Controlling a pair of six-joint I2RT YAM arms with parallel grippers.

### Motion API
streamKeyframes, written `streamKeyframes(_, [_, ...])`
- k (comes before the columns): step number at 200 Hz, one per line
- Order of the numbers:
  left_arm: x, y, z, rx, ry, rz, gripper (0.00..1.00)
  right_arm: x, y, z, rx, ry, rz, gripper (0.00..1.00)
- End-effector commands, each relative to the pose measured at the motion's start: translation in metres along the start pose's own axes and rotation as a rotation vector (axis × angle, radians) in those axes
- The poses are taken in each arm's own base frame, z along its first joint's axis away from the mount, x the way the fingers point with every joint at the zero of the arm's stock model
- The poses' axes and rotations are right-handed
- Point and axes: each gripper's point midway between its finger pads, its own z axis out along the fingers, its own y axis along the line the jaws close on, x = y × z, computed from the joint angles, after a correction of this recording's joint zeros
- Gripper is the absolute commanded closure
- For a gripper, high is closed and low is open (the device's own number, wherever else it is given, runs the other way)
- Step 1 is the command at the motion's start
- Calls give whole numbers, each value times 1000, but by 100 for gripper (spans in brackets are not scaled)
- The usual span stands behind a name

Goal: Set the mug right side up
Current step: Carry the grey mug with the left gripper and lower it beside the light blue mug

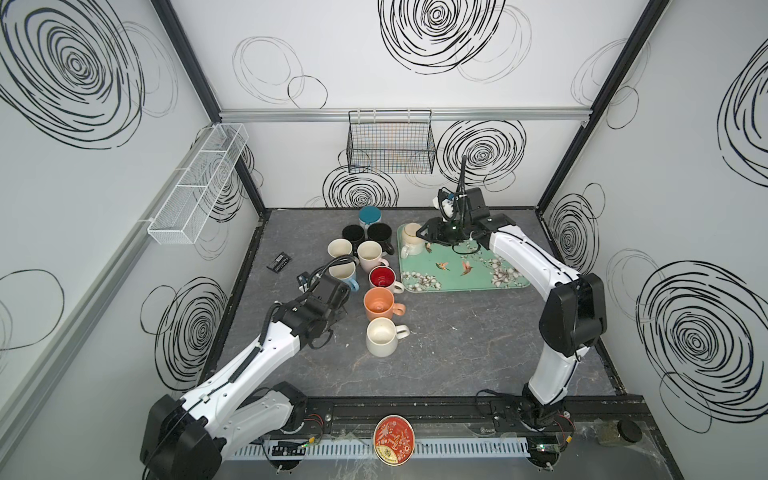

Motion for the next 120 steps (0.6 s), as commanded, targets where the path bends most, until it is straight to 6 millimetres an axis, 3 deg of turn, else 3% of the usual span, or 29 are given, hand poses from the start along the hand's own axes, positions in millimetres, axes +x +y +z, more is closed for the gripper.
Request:
streamKeyframes(1, [-26,-28,0,85,-144,-102,100,28,-41,0,225,128,-36,55])
streamKeyframes(42, [-19,-29,14,38,-156,-104,100,42,-52,5,267,186,-33,55])
streamKeyframes(112, [0,-37,27,14,-123,-180,100,42,-55,8,261,191,-33,54])
streamKeyframes(120, [3,-38,29,15,-115,-188,92,43,-55,8,259,192,-31,54])
